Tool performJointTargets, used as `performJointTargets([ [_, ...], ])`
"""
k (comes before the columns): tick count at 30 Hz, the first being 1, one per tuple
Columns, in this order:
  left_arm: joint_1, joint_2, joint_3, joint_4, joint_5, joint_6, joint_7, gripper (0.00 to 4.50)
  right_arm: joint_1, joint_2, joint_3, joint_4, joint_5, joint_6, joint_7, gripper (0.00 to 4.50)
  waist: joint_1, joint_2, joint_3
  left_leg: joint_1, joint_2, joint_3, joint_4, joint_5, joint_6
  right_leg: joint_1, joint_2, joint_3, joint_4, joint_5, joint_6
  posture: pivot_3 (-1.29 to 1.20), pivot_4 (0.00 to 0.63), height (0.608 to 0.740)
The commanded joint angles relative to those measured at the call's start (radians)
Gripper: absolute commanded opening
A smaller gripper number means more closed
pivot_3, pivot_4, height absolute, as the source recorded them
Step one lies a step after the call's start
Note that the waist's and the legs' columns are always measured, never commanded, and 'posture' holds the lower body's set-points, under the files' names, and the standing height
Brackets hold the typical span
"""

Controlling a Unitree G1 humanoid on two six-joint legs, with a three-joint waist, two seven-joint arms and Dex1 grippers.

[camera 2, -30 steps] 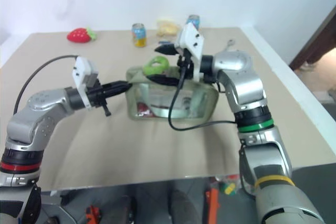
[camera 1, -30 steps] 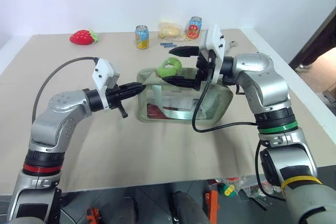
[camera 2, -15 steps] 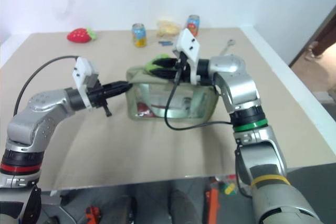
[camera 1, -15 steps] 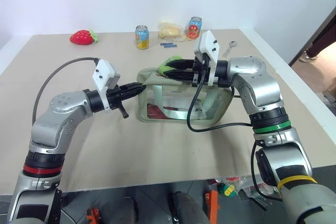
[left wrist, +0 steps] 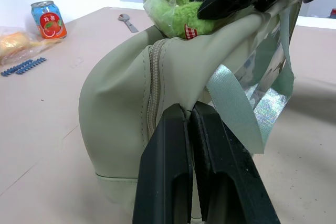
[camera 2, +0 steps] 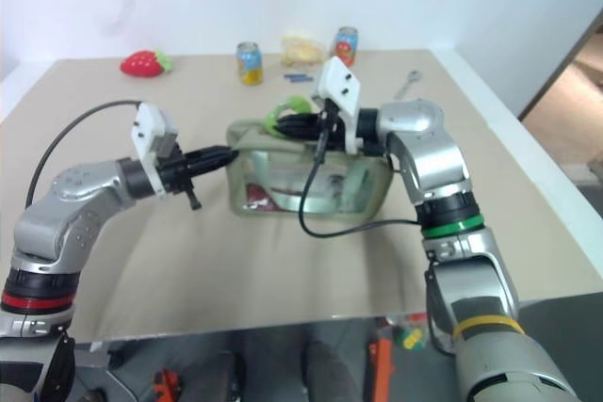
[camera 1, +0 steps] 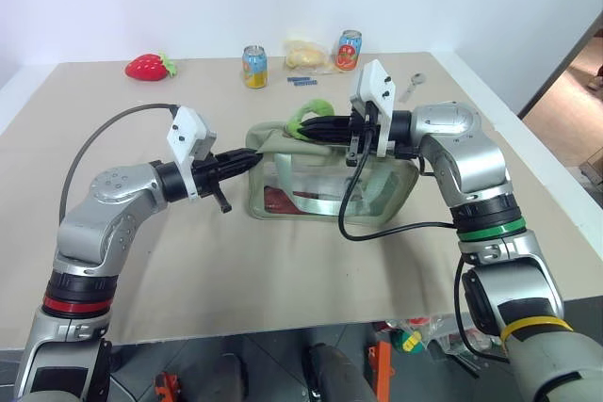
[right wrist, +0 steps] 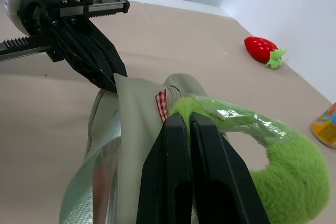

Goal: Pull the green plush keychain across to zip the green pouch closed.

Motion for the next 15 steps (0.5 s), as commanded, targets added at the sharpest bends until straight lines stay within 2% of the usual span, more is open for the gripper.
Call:
performJointTargets([
  [1, -0.001, 0.003, -0.005, -0.014, 0.008, 0.002, 0.006, 0.00, -0.009, -0.006, -0.052, -0.058, 0.022, -0.021, -0.018, 0.08, 0.000, 0.000, 0.000, 0.000, 0.000, 0.000, 0.000, 0.000, 0.000, 0.000, 0.000, 0.000, 0.000, 0.000, 0.000, 0.00, 0.150, 0.740],
  [15, -0.050, -0.078, 0.016, 0.002, 0.040, -0.011, 0.149, 0.00, 0.045, -0.100, -0.167, -0.249, 0.084, 0.053, -0.096, 0.08, 0.002, 0.000, 0.000, 0.000, 0.000, 0.000, 0.000, 0.000, 0.000, 0.000, 0.000, 0.000, 0.000, 0.000, 0.000, 0.00, 0.150, 0.740],
])
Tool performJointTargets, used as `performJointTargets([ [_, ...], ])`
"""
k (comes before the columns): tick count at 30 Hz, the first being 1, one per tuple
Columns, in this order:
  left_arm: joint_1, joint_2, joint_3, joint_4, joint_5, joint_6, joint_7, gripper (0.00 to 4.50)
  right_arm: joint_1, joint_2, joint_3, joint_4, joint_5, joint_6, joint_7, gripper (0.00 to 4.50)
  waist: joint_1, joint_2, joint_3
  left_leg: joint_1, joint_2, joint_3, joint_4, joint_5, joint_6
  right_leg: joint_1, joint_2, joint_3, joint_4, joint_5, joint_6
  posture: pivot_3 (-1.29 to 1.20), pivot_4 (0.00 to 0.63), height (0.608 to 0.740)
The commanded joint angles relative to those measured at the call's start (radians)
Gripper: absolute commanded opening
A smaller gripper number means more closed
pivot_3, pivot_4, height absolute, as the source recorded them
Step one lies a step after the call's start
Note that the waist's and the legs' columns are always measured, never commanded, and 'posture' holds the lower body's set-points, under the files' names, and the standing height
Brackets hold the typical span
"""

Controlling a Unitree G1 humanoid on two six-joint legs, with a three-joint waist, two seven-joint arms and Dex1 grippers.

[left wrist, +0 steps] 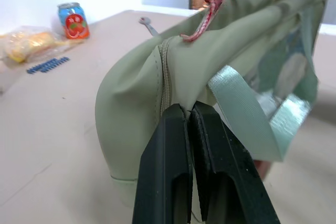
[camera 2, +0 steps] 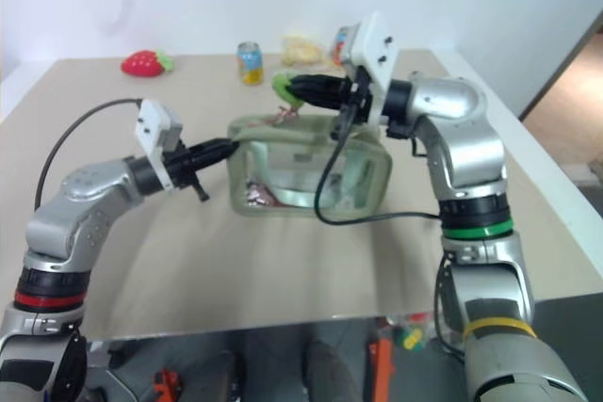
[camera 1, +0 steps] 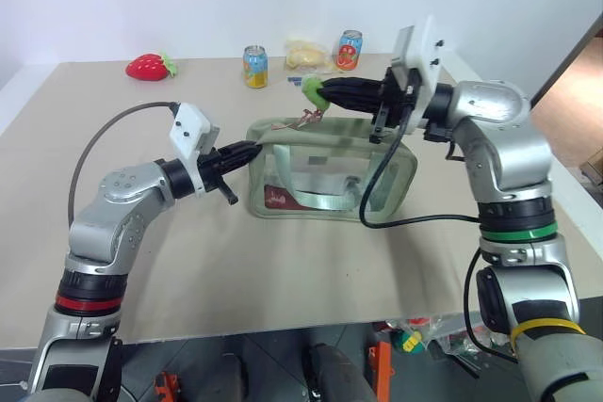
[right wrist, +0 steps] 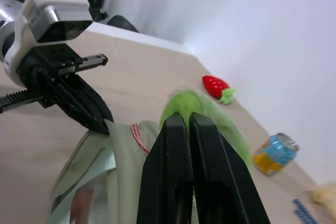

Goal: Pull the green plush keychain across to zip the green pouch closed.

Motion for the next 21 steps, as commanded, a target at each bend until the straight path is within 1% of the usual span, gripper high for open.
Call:
performJointTargets([
  [1, -0.029, -0.013, 0.012, -0.012, 0.006, -0.009, 0.026, 0.00, 0.020, -0.030, -0.042, -0.055, 0.020, 0.011, -0.016, 0.08, 0.000, 0.000, 0.000, 0.000, 0.000, 0.000, 0.000, 0.000, 0.000, 0.000, 0.000, 0.000, 0.000, 0.000, 0.000, 0.00, 0.150, 0.740],
  [7, -0.040, -0.020, 0.005, -0.016, 0.006, -0.016, 0.018, 0.00, 0.049, -0.067, -0.060, -0.078, 0.023, 0.023, -0.037, 0.08, 0.000, 0.000, 0.000, 0.000, 0.000, 0.000, 0.000, 0.000, 0.000, 0.000, 0.000, 0.000, 0.000, 0.000, 0.000, 0.00, 0.150, 0.740],
  [11, -0.042, -0.003, -0.010, -0.015, 0.024, -0.037, -0.012, 0.00, 0.033, -0.087, -0.080, -0.052, 0.016, 0.009, -0.045, 0.08, 0.000, 0.000, 0.000, 0.000, 0.000, 0.000, 0.000, 0.000, 0.000, 0.000, 0.000, 0.000, 0.000, 0.000, 0.000, 0.00, 0.150, 0.740],
  [16, -0.040, -0.006, -0.007, -0.026, 0.019, -0.023, -0.027, 0.00, 0.018, -0.122, -0.098, -0.032, 0.013, -0.003, -0.054, 0.08, 0.000, 0.000, 0.000, 0.000, 0.000, 0.001, 0.000, 0.000, 0.000, 0.000, 0.000, 0.001, 0.000, 0.000, 0.000, 0.00, 0.150, 0.740],
  [21, -0.026, 0.000, -0.006, -0.035, 0.020, -0.014, -0.034, 0.00, 0.052, -0.154, -0.118, -0.056, 0.023, 0.012, -0.056, 0.08, 0.000, 0.000, 0.000, 0.000, 0.000, 0.000, -0.001, 0.000, 0.000, 0.000, 0.000, 0.000, 0.000, 0.000, 0.000, 0.00, 0.150, 0.740],
])
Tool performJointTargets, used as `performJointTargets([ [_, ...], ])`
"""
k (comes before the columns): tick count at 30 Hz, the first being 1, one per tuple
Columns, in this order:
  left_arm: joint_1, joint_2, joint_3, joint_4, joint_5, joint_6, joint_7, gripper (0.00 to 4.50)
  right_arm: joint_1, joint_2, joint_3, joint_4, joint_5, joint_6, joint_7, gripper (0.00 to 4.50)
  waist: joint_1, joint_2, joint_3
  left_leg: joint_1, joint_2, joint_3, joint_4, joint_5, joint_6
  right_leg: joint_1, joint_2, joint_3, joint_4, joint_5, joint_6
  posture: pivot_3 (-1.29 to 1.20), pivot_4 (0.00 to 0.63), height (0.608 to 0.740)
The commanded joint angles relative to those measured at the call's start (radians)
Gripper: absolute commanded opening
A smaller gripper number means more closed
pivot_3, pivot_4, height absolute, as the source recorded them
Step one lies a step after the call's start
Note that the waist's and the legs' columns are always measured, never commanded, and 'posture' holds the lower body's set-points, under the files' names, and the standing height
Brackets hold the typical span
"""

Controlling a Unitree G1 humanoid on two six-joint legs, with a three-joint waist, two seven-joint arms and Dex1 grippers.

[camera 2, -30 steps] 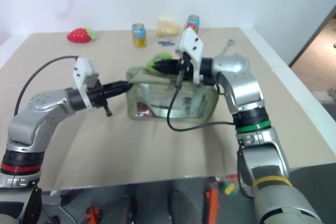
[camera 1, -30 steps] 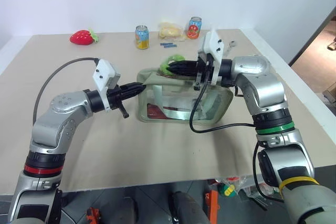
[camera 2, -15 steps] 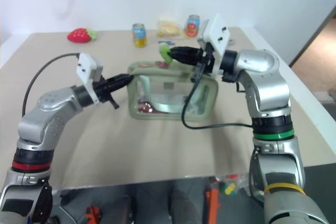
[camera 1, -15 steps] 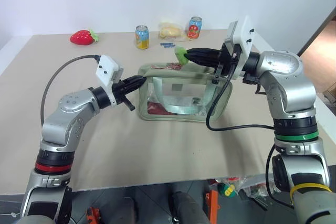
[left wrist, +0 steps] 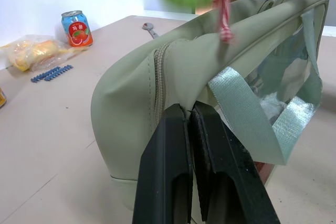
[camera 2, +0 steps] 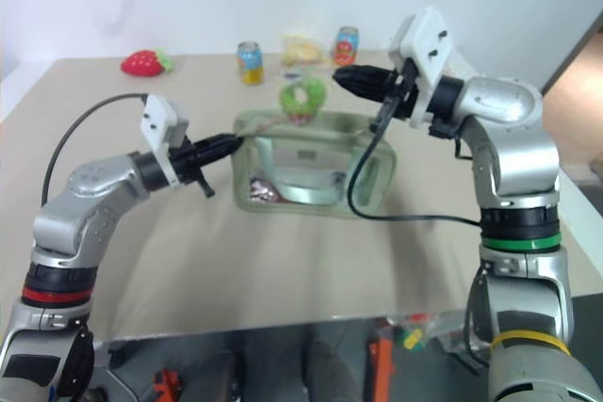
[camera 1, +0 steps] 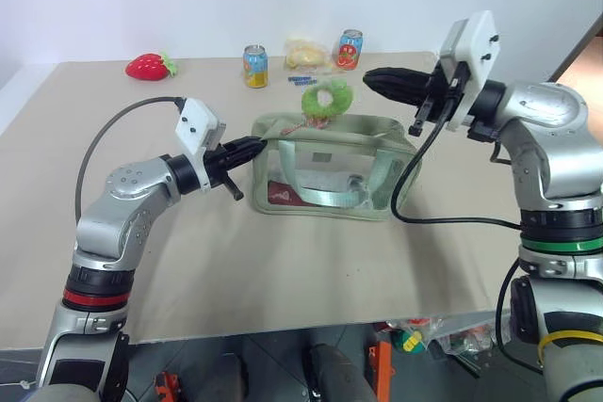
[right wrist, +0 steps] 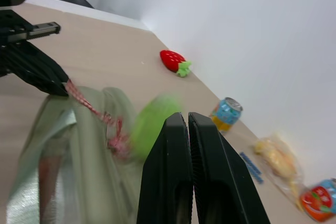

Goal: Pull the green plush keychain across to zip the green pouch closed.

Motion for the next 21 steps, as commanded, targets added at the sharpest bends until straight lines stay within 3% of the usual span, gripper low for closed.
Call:
performJointTargets([
  [1, -0.005, 0.013, 0.006, -0.039, -0.007, -0.007, -0.009, 0.00, 0.012, -0.028, -0.046, -0.041, 0.023, 0.002, -0.007, 0.08, 0.000, 0.000, 0.000, 0.000, 0.000, 0.000, 0.000, 0.000, 0.000, 0.000, 0.000, 0.000, 0.000, 0.000, 0.000, 0.00, 0.150, 0.740],
  [6, 0.000, 0.027, 0.005, -0.030, 0.000, -0.012, -0.021, 0.00, 0.085, -0.062, -0.063, -0.111, 0.069, 0.058, 0.011, 0.08, 0.001, 0.000, 0.000, 0.000, 0.000, 0.000, 0.000, 0.000, 0.000, 0.000, 0.000, 0.000, 0.000, 0.000, 0.000, 0.00, 0.150, 0.740],
  [10, 0.014, 0.040, -0.007, -0.031, 0.007, -0.018, -0.040, 0.00, 0.062, -0.043, -0.055, -0.081, 0.068, 0.103, -0.042, 0.08, -0.003, 0.000, 0.000, 0.000, 0.000, 0.001, 0.000, 0.000, 0.000, 0.000, 0.000, 0.001, 0.000, 0.000, -0.001, 0.00, 0.150, 0.740],
  [14, 0.031, 0.050, -0.011, -0.030, 0.015, -0.029, -0.051, 0.00, 0.010, -0.023, -0.028, -0.032, 0.073, 0.121, -0.036, 1.13, -0.003, 0.000, 0.000, 0.001, 0.000, 0.001, 0.000, 0.000, 0.000, 0.000, 0.001, 0.000, 0.000, -0.001, -0.003, 0.00, 0.150, 0.740],
  [21, 0.034, 0.052, -0.015, -0.031, 0.019, -0.040, -0.050, 0.00, -0.066, 0.026, 0.028, 0.064, 0.056, 0.205, -0.054, 3.65, -0.003, 0.000, 0.000, 0.001, 0.000, 0.001, 0.000, 0.000, 0.000, 0.000, 0.000, 0.001, 0.000, -0.001, -0.003, 0.00, 0.150, 0.740],
])
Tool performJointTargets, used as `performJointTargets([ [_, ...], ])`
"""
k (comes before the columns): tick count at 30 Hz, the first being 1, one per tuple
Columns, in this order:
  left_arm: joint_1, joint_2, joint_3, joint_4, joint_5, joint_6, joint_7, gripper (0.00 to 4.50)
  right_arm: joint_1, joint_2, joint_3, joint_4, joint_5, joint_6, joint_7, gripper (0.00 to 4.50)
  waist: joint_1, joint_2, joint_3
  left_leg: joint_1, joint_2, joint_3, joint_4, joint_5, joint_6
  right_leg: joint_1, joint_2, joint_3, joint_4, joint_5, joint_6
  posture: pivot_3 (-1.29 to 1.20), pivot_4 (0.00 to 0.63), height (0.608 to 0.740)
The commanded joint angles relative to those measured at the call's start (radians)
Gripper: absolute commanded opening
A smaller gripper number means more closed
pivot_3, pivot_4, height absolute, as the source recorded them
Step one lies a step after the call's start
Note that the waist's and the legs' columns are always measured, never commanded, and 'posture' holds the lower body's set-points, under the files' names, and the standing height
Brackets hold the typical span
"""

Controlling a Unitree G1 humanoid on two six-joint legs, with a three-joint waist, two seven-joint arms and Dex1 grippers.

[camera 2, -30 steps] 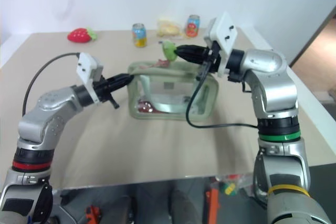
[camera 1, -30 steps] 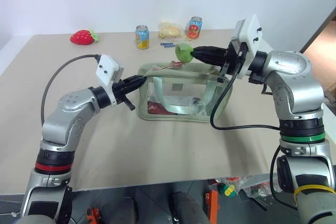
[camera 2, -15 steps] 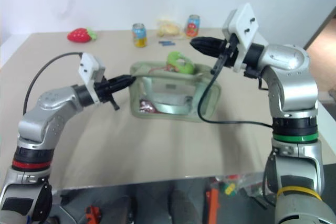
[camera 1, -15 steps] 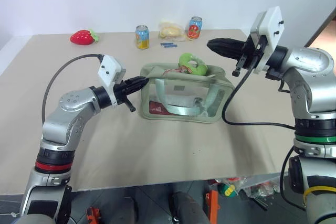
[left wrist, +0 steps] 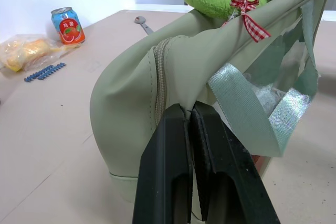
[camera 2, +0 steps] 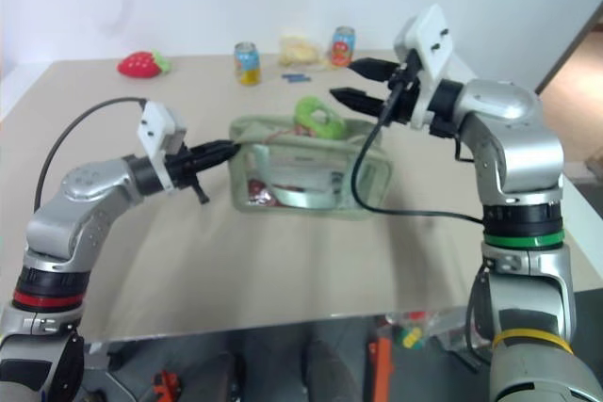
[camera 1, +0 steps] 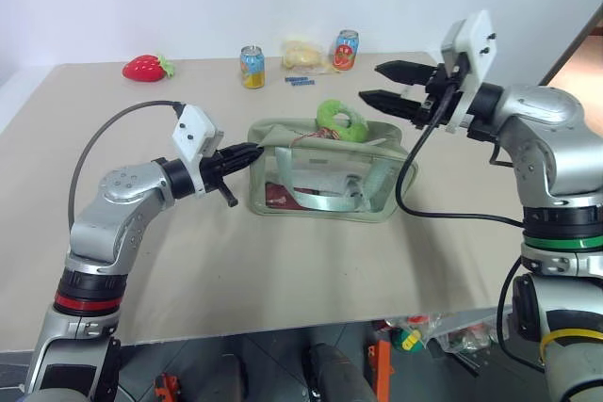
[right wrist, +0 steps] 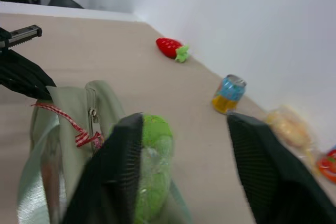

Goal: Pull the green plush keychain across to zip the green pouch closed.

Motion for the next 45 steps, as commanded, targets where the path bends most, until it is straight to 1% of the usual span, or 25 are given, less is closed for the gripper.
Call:
performJointTargets([
  [1, 0.004, 0.011, -0.005, -0.023, 0.008, -0.006, -0.007, 0.00, -0.048, 0.016, 0.007, 0.027, 0.000, 0.047, -0.020, 4.01, 0.000, 0.000, 0.000, 0.000, 0.000, 0.000, 0.000, 0.000, 0.000, 0.000, 0.000, 0.000, 0.000, 0.000, 0.000, 0.00, 0.150, 0.740],
  [2, 0.005, 0.011, -0.006, -0.024, 0.008, -0.008, -0.007, 0.00, -0.053, 0.019, 0.013, 0.034, 0.000, 0.065, -0.023, 4.35, 0.000, 0.000, 0.000, 0.000, 0.000, 0.000, 0.000, 0.000, 0.000, 0.000, 0.000, 0.000, 0.000, 0.000, 0.000, 0.00, 0.150, 0.740],
  [3, 0.006, 0.011, -0.007, -0.025, 0.009, -0.009, -0.007, 0.00, -0.057, 0.023, 0.020, 0.043, -0.003, 0.074, -0.023, 4.49, 0.000, 0.000, 0.000, 0.000, 0.000, 0.000, 0.000, 0.000, 0.000, 0.000, 0.000, 0.000, 0.000, 0.000, 0.001, 0.00, 0.150, 0.740],
  [5, 0.006, 0.010, -0.008, -0.029, 0.009, -0.010, -0.006, 0.00, -0.069, 0.028, 0.032, 0.066, 0.001, 0.131, -0.026, 4.49, 0.001, 0.000, 0.000, 0.000, 0.000, 0.000, 0.000, 0.000, 0.000, 0.000, 0.000, 0.000, 0.000, 0.001, 0.002, 0.00, 0.150, 0.740],
  [15, 0.012, 0.008, -0.014, -0.030, 0.022, -0.022, -0.009, 0.00, -0.090, 0.037, 0.079, 0.131, -0.005, 0.207, 0.019, 4.49, 0.000, 0.000, 0.000, 0.000, 0.000, 0.000, 0.000, 0.000, 0.000, 0.000, 0.000, 0.000, 0.000, 0.001, 0.002, 0.00, 0.150, 0.740],
  [16, 0.011, 0.007, -0.015, -0.030, 0.023, -0.022, -0.009, 0.00, -0.090, 0.040, 0.083, 0.132, -0.007, 0.204, 0.023, 3.94, 0.000, 0.000, 0.000, 0.000, 0.000, 0.000, 0.000, 0.000, 0.000, 0.000, 0.000, 0.000, 0.000, 0.001, 0.002, 0.00, 0.150, 0.740],
  [18, 0.010, 0.006, -0.016, -0.029, 0.023, -0.024, -0.009, 0.00, -0.092, 0.044, 0.087, 0.133, -0.008, 0.192, 0.032, 3.35, 0.000, 0.000, 0.000, 0.000, 0.000, 0.000, 0.000, 0.000, 0.000, 0.000, 0.000, 0.000, 0.000, 0.001, 0.002, 0.00, 0.150, 0.740],
  [22, 0.011, 0.007, -0.014, -0.026, 0.024, -0.025, -0.006, 0.00, -0.088, 0.050, 0.086, 0.118, -0.007, 0.182, 0.046, 1.98, 0.000, 0.000, 0.000, 0.000, 0.000, 0.000, 0.000, 0.000, 0.000, 0.000, 0.000, 0.000, 0.000, 0.001, 0.002, 0.00, 0.150, 0.740],
  [23, 0.011, 0.007, -0.014, -0.026, 0.024, -0.025, -0.006, 0.00, -0.086, 0.050, 0.086, 0.116, -0.007, 0.182, 0.047, 1.56, 0.000, 0.000, 0.000, 0.000, 0.000, 0.000, 0.000, 0.000, 0.000, 0.000, 0.000, 0.000, 0.000, 0.001, 0.002, 0.00, 0.150, 0.740],
  [25, 0.010, 0.008, -0.014, -0.024, 0.024, -0.025, -0.006, 0.00, -0.083, 0.054, 0.085, 0.116, -0.010, 0.170, 0.050, 0.97, 0.000, 0.000, 0.000, 0.000, 0.000, 0.000, 0.000, 0.000, 0.000, 0.000, 0.000, 0.000, 0.000, 0.001, 0.002, 0.00, 0.150, 0.740],
  [26, 0.010, 0.009, -0.013, -0.023, 0.024, -0.025, -0.006, 0.00, -0.081, 0.056, 0.083, 0.115, -0.013, 0.157, 0.048, 0.57, 0.000, 0.000, 0.000, 0.000, 0.000, 0.000, 0.000, 0.000, 0.000, 0.000, 0.000, 0.000, 0.000, 0.001, 0.002, 0.00, 0.150, 0.740],
  [28, 0.010, 0.009, -0.012, -0.020, 0.024, -0.023, -0.007, 0.00, -0.077, 0.058, 0.078, 0.110, -0.012, 0.141, 0.048, 0.03, 0.000, 0.000, 0.000, 0.000, 0.000, -0.001, 0.000, 0.000, 0.000, 0.000, 0.000, -0.001, 0.000, 0.001, 0.002, 0.00, 0.150, 0.740],
  [35, 0.009, 0.012, -0.015, -0.015, 0.024, -0.022, -0.013, 0.00, -0.070, 0.060, 0.068, 0.095, -0.008, 0.105, 0.042, 0.03, 0.000, 0.000, 0.000, 0.000, 0.000, 0.000, 0.000, 0.000, 0.000, 0.000, 0.000, 0.000, 0.000, 0.001, 0.002, 0.00, 0.150, 0.740],
  [40, 0.005, 0.010, -0.012, -0.005, 0.026, -0.012, -0.002, 0.00, -0.056, 0.080, 0.006, 0.049, 0.025, 0.025, 0.021, 0.03, 0.000, 0.000, 0.000, 0.000, 0.000, -0.001, 0.000, 0.000, 0.000, 0.000, 0.000, -0.001, 0.000, 0.001, 0.002, 0.00, 0.150, 0.740],
  [45, -0.017, -0.010, 0.005, -0.001, 0.021, 0.005, 0.041, 0.00, -0.027, 0.035, -0.046, -0.004, 0.032, -0.024, 0.030, 0.03, 0.001, 0.000, 0.000, 0.000, 0.000, -0.001, -0.001, 0.000, 0.000, 0.000, 0.000, -0.001, 0.000, 0.001, 0.003, 0.00, 0.150, 0.740],
])
